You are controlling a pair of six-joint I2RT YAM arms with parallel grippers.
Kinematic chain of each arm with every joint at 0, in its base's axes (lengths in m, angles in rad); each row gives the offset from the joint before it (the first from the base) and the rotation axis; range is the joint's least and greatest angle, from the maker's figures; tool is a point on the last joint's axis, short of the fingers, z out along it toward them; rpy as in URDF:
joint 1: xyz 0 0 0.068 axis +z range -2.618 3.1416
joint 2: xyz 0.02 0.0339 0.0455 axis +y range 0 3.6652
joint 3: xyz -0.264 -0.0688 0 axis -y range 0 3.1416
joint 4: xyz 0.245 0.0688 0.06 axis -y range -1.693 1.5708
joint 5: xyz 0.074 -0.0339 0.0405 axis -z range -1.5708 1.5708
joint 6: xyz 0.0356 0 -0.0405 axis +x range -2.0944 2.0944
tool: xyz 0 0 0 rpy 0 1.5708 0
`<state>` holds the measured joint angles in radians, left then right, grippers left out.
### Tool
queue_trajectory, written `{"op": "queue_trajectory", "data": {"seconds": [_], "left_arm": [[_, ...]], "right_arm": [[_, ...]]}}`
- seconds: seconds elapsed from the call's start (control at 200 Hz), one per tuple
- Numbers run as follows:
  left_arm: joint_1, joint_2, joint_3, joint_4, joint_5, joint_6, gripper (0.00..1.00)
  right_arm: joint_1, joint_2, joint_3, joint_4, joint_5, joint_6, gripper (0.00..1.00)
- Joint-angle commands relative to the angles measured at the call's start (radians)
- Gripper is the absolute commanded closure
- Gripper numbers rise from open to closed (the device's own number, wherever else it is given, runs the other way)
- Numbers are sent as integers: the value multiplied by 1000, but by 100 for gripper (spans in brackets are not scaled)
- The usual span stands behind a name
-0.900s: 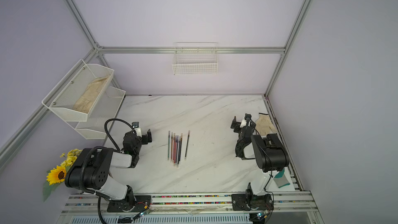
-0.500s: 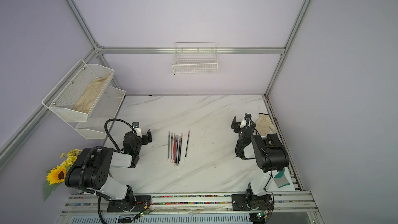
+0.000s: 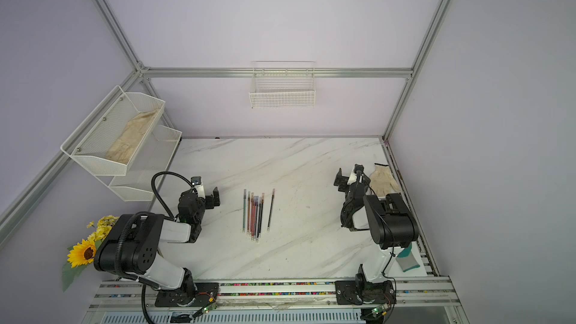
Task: Remove the protective cover of the pencils
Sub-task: Pick up the pencil from the center of the board.
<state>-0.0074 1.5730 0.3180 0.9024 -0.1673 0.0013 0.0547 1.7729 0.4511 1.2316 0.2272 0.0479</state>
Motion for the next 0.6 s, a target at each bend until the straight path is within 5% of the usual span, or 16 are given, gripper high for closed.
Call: {"op": "queue_trajectory", "data": {"seconds": [0.0, 0.085, 0.2, 0.27, 0.355, 0.595], "left_arm": [[-19, -45, 61, 25, -76, 13, 0], [-113, -215, 90, -153, -195, 73, 0], [-301, -400, 146, -308, -288, 26, 0], [-391, -479, 193, -399, -239, -34, 0], [-475, -540, 289, -593, -193, -126, 0], [-521, -605, 585, -1023, -30, -209, 0]], "right_arm": [[54, -97, 22, -73, 128, -24, 3], [134, -271, 119, -322, 224, -11, 3], [156, -479, 242, -638, 148, 201, 3], [156, -568, 262, -724, 91, 342, 3], [156, -664, 283, -936, 160, 582, 3], [156, -796, 382, -1397, -153, 553, 3]]}}
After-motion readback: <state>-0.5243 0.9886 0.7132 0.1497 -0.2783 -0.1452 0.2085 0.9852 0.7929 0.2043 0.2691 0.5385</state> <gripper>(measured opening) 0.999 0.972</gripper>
